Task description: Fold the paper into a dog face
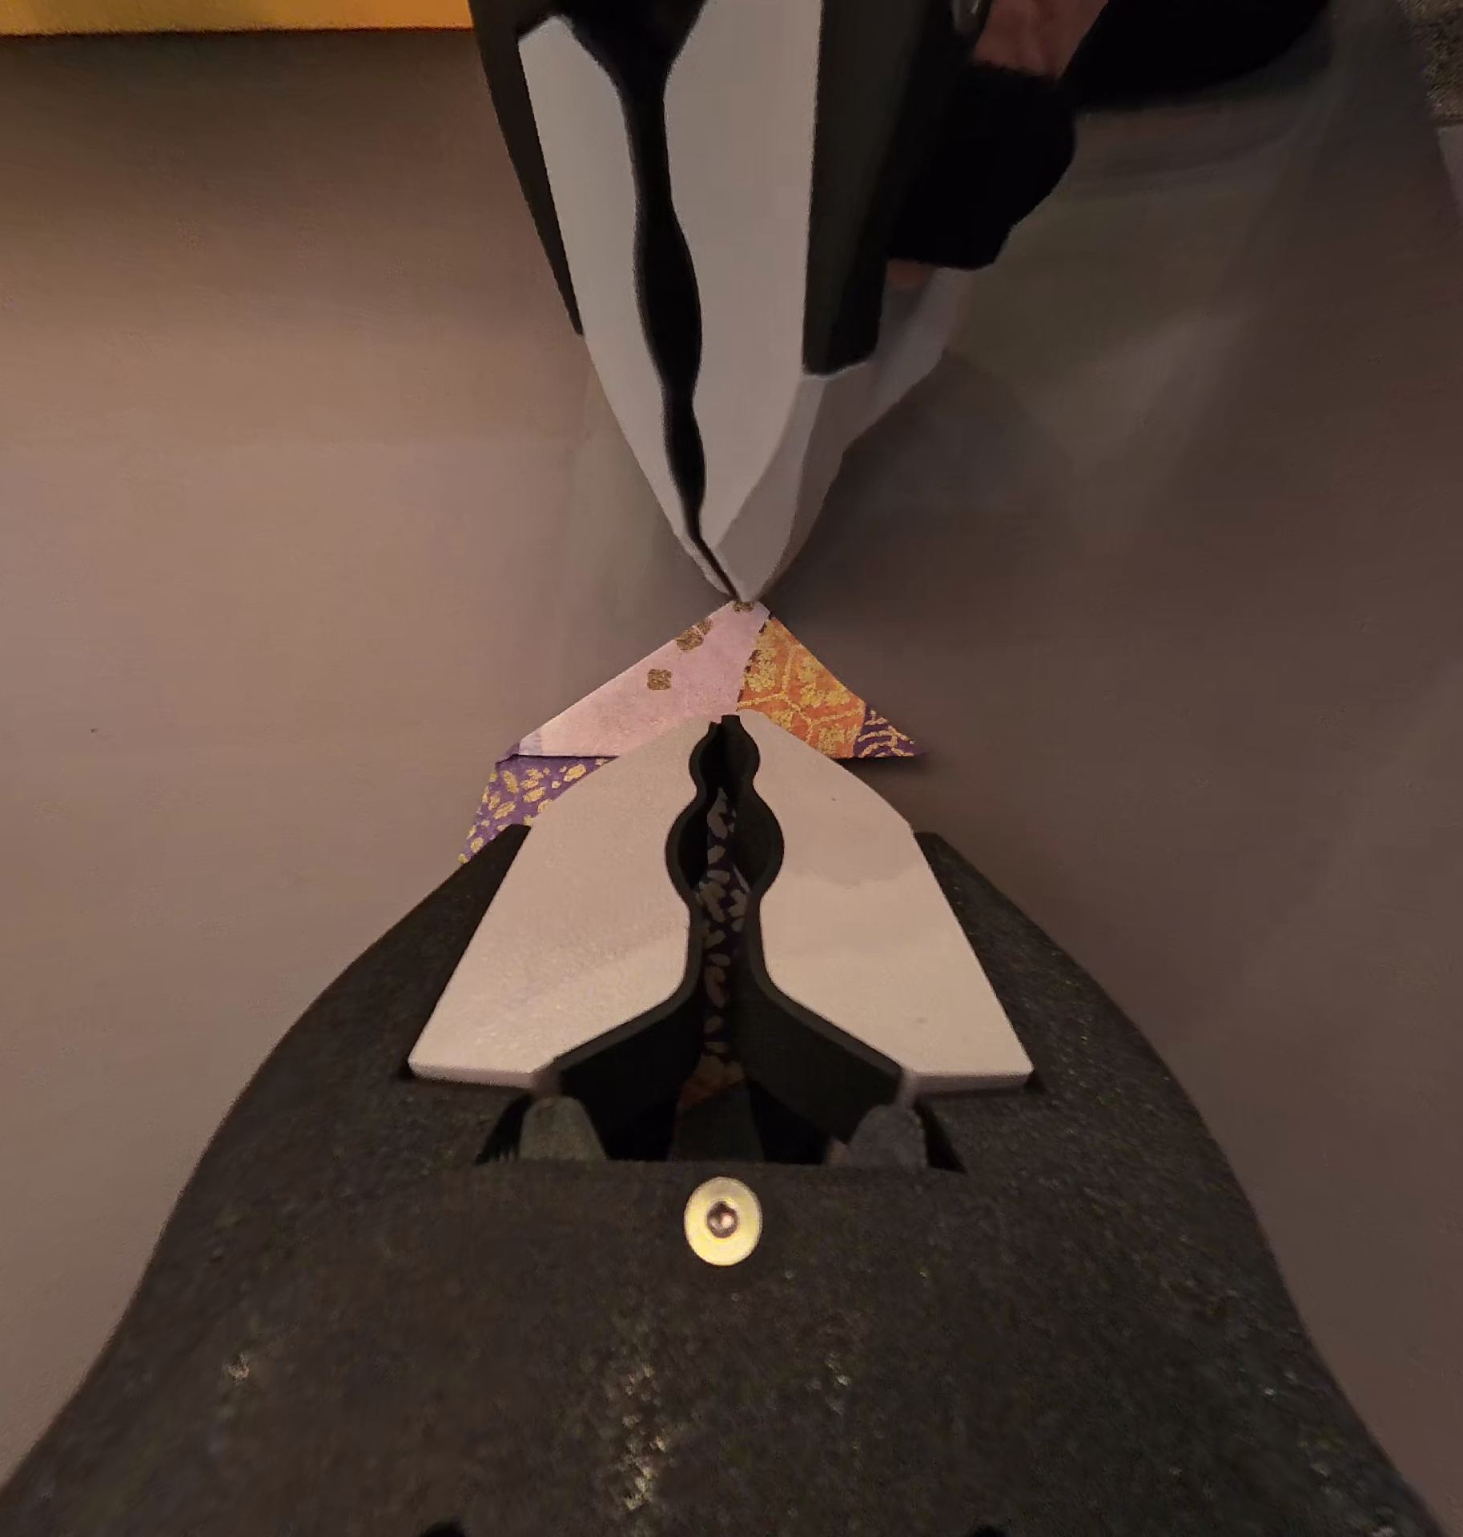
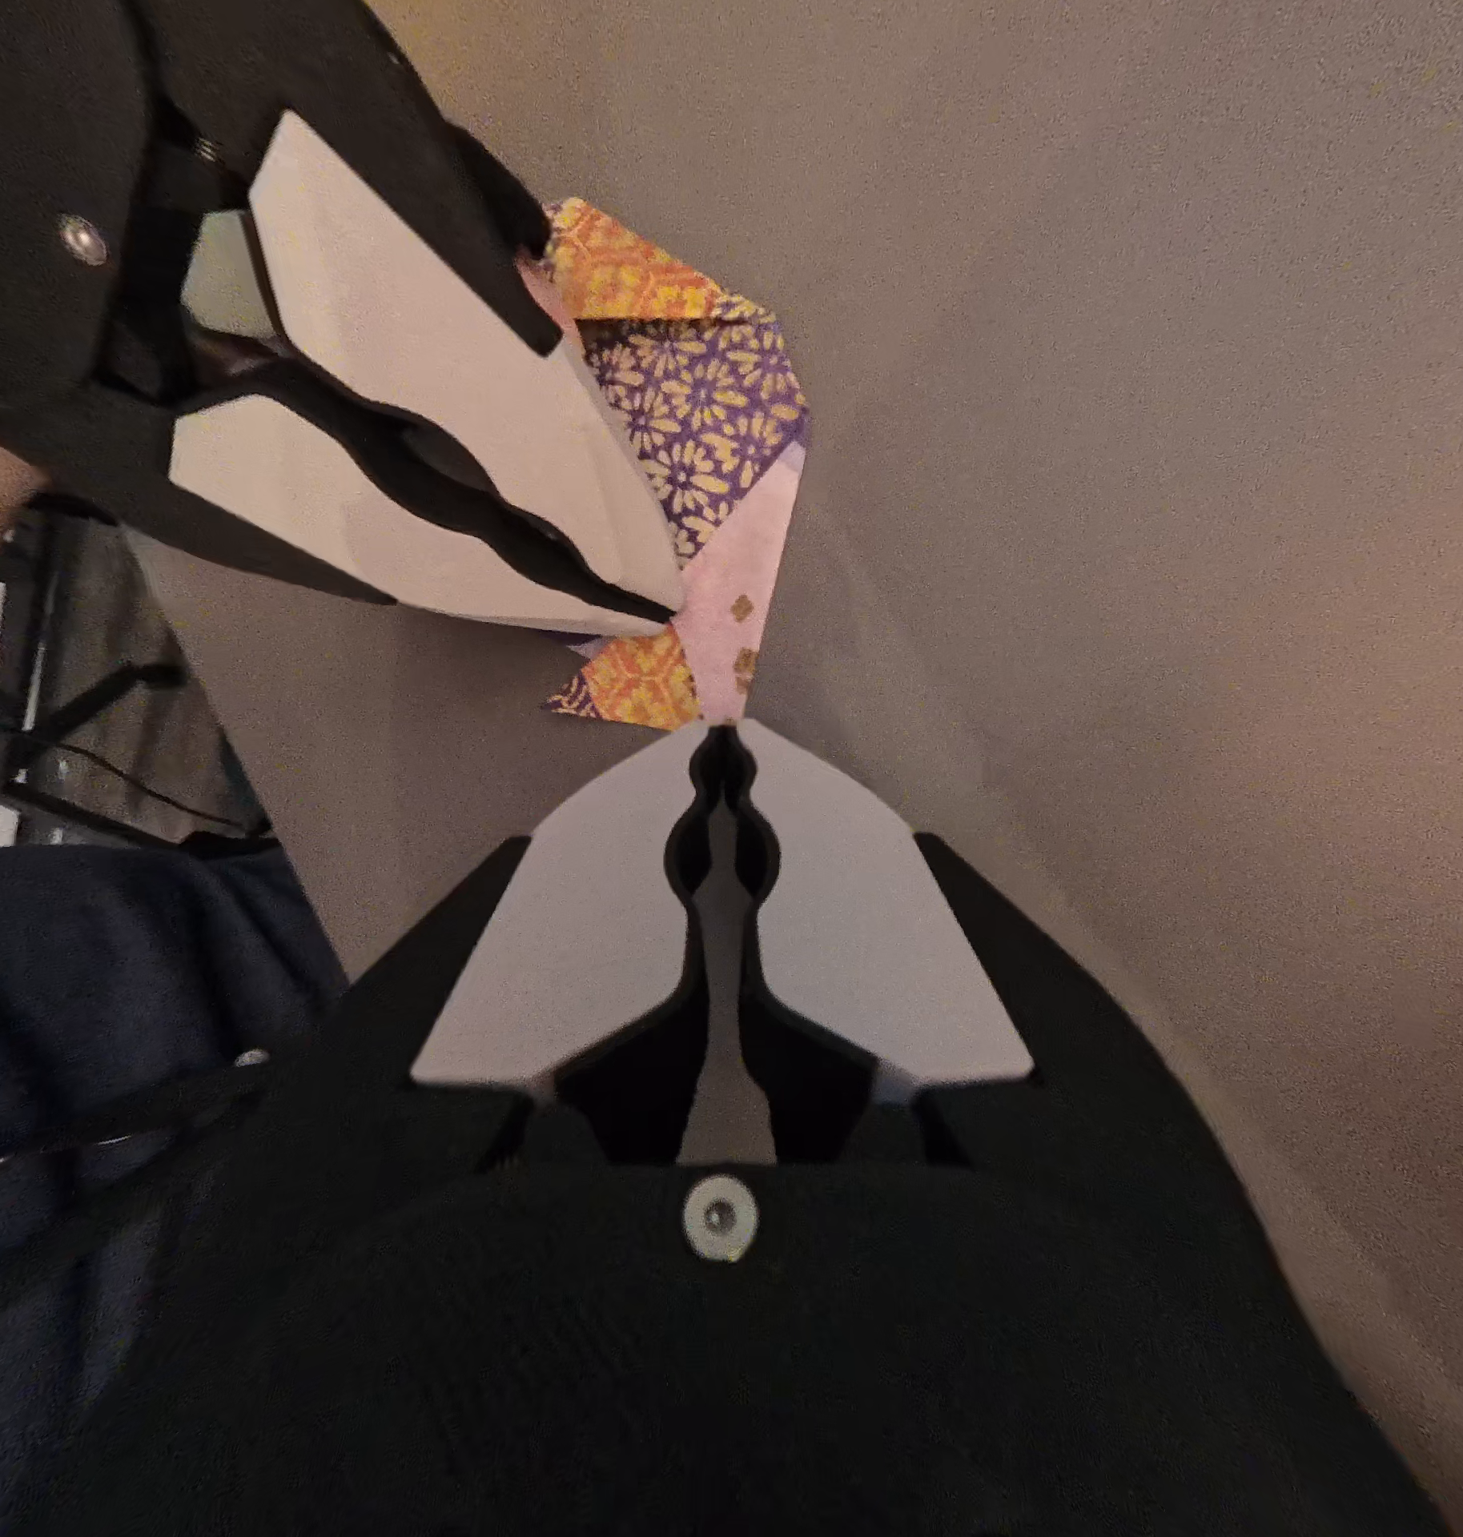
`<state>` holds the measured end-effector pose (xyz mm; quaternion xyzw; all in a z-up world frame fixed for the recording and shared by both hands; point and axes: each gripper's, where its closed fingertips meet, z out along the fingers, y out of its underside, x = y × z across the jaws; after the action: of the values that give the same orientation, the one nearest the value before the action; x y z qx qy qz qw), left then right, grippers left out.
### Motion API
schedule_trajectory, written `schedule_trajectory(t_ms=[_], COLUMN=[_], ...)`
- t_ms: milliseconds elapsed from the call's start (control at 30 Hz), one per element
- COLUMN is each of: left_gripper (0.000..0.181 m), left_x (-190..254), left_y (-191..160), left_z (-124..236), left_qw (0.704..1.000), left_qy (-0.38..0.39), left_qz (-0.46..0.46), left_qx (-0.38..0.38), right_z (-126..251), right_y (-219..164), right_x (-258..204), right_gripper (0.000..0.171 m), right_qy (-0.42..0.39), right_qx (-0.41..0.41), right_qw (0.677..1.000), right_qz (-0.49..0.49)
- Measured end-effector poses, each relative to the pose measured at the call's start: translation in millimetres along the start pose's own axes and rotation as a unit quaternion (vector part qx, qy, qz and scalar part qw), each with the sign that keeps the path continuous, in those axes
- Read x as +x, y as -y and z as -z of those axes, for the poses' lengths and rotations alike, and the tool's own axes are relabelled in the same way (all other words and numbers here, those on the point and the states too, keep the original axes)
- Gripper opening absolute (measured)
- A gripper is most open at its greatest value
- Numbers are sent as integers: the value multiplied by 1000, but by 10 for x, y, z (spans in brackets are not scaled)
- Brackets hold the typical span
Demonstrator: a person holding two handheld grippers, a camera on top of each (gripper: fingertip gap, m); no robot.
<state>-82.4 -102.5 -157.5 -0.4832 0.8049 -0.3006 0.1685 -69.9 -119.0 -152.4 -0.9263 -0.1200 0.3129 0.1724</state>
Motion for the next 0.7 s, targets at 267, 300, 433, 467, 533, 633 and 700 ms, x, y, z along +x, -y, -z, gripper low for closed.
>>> schedule_trajectory(t_ms=[267, 300, 433, 467, 533, 633, 700], left_gripper=[0, 0, 0, 0, 0, 0, 0], left_x=[-2, -13, -132, -166, -200, -21, 42], left_y=[29, 56, 171, 112, -91, -186, -258], left_z=[32, 76, 547, 668, 814, 827, 734], left_qw=[997, 994, 976, 977, 987, 994, 997], left_qy=[-23, -28, -28, -13, 28, 28, 45], left_qz=[71, 89, 161, 159, 122, 61, 20], left_qx=[37, 56, 142, 138, 100, 86, 62], right_z=[-165, -165, -157, -146, -125, -113, -113], right_y=[99, 97, 77, 55, 17, -9, -10], right_x=[-187, -187, -185, -181, -172, -166, -165], right_gripper=[2, 2, 2, 2, 2, 2, 2], right_qy=[31, 35, 23, 12, -1, -1, -1], right_qx=[23, 26, 21, 11, -10, -26, -27], right_qw=[999, 999, 998, 998, 994, 987, 980], right_qz=[19, 18, 46, 67, 109, 156, 196])
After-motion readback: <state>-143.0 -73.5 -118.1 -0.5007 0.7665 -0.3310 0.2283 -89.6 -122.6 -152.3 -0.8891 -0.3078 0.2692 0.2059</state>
